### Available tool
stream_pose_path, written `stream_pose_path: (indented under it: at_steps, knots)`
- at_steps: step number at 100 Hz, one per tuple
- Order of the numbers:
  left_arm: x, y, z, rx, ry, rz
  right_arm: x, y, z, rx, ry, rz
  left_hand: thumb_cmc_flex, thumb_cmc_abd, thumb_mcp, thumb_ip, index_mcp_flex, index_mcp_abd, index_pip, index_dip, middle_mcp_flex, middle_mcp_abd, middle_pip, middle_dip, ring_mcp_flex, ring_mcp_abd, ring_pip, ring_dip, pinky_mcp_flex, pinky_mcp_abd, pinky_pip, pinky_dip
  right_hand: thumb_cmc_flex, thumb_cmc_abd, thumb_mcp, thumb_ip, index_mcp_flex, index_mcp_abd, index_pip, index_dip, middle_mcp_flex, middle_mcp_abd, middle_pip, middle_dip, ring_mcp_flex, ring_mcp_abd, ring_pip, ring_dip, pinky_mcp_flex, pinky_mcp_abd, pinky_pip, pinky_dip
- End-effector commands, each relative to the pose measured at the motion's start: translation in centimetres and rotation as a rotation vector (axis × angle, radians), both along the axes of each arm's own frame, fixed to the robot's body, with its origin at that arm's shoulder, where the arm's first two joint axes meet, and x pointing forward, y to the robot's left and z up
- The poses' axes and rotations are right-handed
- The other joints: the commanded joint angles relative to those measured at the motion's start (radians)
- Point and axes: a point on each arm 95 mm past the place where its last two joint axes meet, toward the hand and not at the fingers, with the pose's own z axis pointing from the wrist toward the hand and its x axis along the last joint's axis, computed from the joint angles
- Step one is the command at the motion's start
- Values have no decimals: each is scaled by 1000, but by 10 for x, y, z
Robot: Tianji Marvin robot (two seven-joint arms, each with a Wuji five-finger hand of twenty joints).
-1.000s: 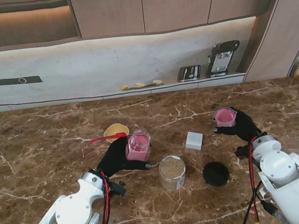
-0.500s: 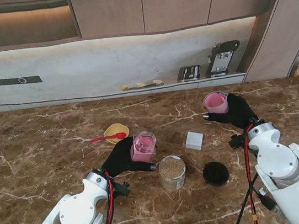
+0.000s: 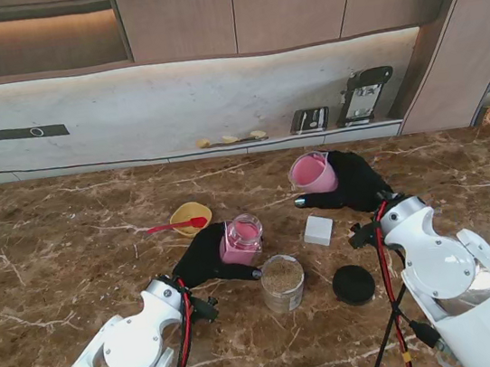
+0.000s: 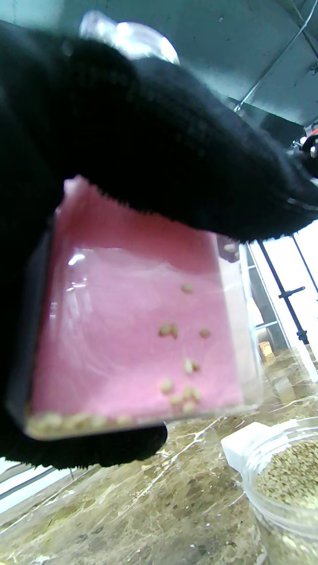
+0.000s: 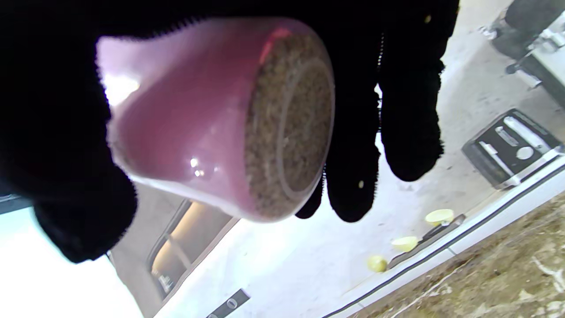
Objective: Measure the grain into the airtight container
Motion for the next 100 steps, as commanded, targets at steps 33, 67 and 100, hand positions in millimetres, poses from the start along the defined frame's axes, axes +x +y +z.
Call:
stream_pose_path:
  at_steps: [33,67,100]
  knots:
    - [-1,-4,3,5,-11,-10,-17,32,4,-141,-33,125,273,591,239,-10,225,-194,398,23,55,-90,112,32,90,-67,185,47,-5,11,22,18,239,297,188,-38,73,-134,85,-7,103,-98,214,162,44,-67,134,81,32,-25,93,5]
    - [-2,-6,6,11,-13,-14,-18,45,7,-207,-68,177,271,592,241,-9,225,-197,399,23,57,-93,112,31,92,-69,185,47,-5,9,22,18,241,295,194,-39,79,-140,88,-1,112,-106,231,184,51,-78,152,96,41,-28,103,8]
    - [-2,-6,8,17,-14,-15,-18,46,12,-271,-104,210,270,592,242,-9,226,-198,400,23,58,-93,113,30,93,-70,185,46,-3,10,22,18,240,290,200,-39,84,-144,88,-1,117,-107,233,191,53,-82,154,102,41,-28,103,8]
